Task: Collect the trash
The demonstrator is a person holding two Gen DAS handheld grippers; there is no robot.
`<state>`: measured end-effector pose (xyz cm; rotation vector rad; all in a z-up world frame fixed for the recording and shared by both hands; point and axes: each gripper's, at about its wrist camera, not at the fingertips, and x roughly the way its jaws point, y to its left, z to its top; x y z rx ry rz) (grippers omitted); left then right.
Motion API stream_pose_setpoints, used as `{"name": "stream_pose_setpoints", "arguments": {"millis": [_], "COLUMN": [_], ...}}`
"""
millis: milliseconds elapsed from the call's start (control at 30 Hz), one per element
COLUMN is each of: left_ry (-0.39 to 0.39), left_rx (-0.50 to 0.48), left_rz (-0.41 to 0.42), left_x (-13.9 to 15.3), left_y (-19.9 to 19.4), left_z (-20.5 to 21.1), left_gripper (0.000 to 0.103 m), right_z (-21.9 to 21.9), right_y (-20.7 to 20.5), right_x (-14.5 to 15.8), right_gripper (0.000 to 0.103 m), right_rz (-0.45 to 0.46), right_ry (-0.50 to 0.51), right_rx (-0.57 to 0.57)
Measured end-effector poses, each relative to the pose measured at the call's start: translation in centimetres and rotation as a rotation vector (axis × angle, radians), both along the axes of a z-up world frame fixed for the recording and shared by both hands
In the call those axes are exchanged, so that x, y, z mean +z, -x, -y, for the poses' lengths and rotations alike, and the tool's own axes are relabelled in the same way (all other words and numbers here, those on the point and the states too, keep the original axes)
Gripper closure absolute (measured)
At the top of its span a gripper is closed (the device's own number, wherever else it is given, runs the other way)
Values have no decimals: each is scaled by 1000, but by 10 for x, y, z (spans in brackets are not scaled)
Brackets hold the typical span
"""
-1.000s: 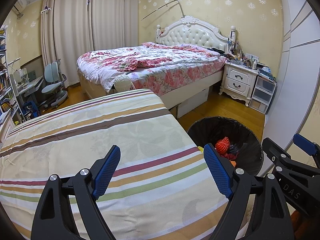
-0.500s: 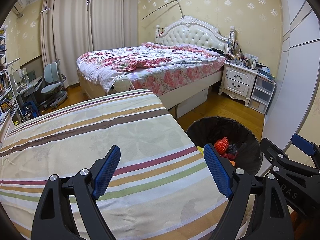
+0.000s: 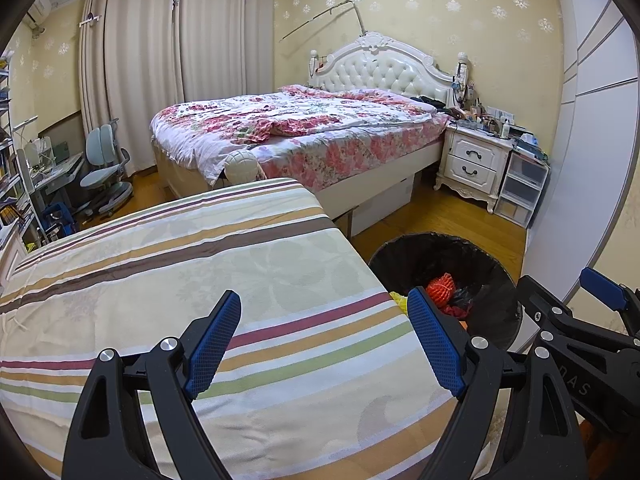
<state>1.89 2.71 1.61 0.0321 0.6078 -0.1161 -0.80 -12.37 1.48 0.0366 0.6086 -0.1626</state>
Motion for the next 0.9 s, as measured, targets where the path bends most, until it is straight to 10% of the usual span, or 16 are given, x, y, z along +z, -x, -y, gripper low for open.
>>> {"name": "stream_pose_setpoints", "arguments": {"millis": [900], "left_ry": [21], "left_rx": [3], "left_rz": [8], "left_x": [-1], "left_y": [1], "left_z": [-7], "left_gripper": [20], "right_z": [-1], "right_y": [0], "right_x": [0], "right_gripper": [18], "right_rz": [-1], "right_ry": [1], "right_rx": [1]}}
